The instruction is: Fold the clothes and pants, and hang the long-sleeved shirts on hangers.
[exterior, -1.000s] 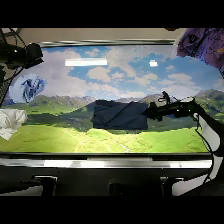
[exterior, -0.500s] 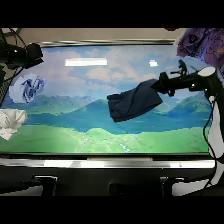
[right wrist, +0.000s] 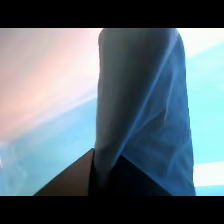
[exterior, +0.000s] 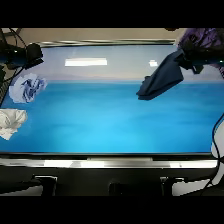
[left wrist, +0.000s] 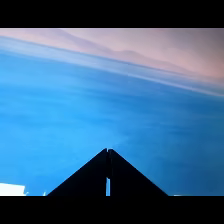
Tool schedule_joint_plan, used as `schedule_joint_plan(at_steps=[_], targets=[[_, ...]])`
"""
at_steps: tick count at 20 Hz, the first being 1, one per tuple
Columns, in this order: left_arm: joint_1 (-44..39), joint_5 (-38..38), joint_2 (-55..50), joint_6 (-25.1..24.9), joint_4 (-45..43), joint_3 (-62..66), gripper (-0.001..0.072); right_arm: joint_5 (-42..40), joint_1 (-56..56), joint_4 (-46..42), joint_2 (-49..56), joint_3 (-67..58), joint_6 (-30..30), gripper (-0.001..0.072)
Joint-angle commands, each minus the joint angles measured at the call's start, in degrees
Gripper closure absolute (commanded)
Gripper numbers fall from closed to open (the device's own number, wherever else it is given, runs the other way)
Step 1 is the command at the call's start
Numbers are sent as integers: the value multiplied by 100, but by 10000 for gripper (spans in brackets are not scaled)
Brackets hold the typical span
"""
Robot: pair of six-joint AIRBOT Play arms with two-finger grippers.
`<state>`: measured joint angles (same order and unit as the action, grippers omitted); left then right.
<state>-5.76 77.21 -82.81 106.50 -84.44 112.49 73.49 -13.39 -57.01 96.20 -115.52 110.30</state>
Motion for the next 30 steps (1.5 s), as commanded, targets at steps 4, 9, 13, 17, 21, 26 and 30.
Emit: schedule_joint_plan(at_steps=[4,9,13,17,21,26,30], targets=[[-2,-4,-2,0,0,2,689,-306,-1051,-232,-2,-177,501,683],[-2,-4,0,0,2,2,689,-160,-1856,-804,-2,-175,479,682],[-2,-4,0,2,2,2,689,341,-2415,-1193,-7,-170,181,682],[-2,-4,0,2,2,2,689,1021,-2785,-2031,-138,92,-302,681],[-2,13,0,2,2,2,689,885,-3185,-2396,-697,1464,-291,683],[-2,90,-2,0,0,2,689,649,-3397,-2983,-1523,3305,-284,683],[-2,107,-2,0,2,2,689,778,-3397,-3381,-1727,4015,-289,682]])
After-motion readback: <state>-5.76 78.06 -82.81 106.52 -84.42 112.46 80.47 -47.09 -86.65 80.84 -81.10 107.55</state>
